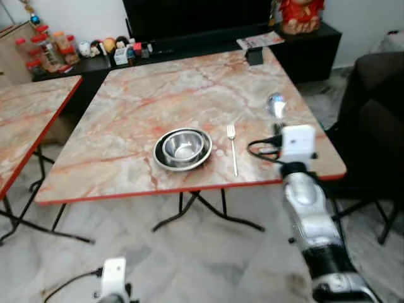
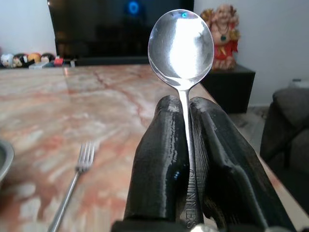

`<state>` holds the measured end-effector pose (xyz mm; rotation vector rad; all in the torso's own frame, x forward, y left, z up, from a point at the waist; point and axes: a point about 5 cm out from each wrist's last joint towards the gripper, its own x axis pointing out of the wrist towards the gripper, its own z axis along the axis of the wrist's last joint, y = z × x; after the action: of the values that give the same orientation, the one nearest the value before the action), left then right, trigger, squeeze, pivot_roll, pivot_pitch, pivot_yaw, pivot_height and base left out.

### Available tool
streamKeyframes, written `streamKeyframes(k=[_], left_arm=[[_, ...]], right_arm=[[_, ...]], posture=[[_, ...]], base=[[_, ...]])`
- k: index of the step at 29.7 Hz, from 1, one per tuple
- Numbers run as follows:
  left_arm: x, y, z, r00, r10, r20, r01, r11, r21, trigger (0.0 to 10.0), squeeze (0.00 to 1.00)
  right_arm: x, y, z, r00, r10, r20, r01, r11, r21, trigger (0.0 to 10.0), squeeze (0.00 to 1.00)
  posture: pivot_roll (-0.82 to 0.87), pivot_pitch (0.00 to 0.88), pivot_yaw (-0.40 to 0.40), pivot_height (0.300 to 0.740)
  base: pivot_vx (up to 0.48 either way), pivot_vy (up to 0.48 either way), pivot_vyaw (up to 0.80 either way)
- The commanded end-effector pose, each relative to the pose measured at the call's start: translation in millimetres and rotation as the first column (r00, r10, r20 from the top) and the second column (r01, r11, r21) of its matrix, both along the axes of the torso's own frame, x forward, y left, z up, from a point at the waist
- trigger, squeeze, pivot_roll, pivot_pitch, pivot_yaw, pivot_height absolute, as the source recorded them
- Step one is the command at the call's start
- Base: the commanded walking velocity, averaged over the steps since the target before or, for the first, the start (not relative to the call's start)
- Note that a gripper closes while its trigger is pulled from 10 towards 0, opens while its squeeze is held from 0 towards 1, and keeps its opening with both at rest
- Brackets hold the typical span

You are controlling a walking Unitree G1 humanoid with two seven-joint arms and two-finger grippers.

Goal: Setting the table

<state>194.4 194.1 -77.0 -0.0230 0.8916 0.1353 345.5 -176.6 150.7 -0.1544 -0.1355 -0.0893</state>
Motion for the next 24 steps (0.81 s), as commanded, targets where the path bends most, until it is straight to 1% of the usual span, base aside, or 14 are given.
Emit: streamKeyframes(k=[1, 10, 15, 24], left_arm=[[-2.6, 14.0, 1.0, 1.000, 0.015, -0.007, -0.015, 0.999, 0.029, 10.0, 0.00], [-2.4, 15.4, 1.2, 1.000, 0.011, -0.008, -0.010, 0.999, 0.032, 10.0, 0.00], [-2.8, 16.1, 1.2, 1.000, 0.007, -0.009, -0.007, 0.999, 0.032, 10.0, 0.00], [-2.0, 15.3, 1.4, 1.000, 0.005, -0.009, -0.005, 1.000, 0.027, 10.0, 0.00]], right_arm=[[1.1, 16.8, 4.3, 0.999, 0.046, 0.018, -0.046, 0.999, 0.023, 10.0, 0.00], [0.1, 19.6, 1.1, 0.999, 0.047, 0.007, -0.047, 0.998, 0.029, 10.0, 0.00], [-2.6, 23.3, -5.2, 0.999, 0.051, -0.013, -0.050, 0.998, 0.038, 10.0, 0.00], [-2.4, 24.3, -10.0, 0.998, 0.053, -0.030, -0.051, 0.997, 0.054, 10.0, 0.00]], posture=[[-0.25, 0.000, 0.124, 0.740], [-0.25, 0.000, 0.131, 0.740], [-0.25, 0.000, 0.133, 0.740], [-0.25, 0.000, 0.125, 0.740]], base=[[0.274, 0.000, 0.00], [0.270, 0.000, 0.00], [0.272, 0.000, 0.00], [0.272, 0.000, 0.00]])
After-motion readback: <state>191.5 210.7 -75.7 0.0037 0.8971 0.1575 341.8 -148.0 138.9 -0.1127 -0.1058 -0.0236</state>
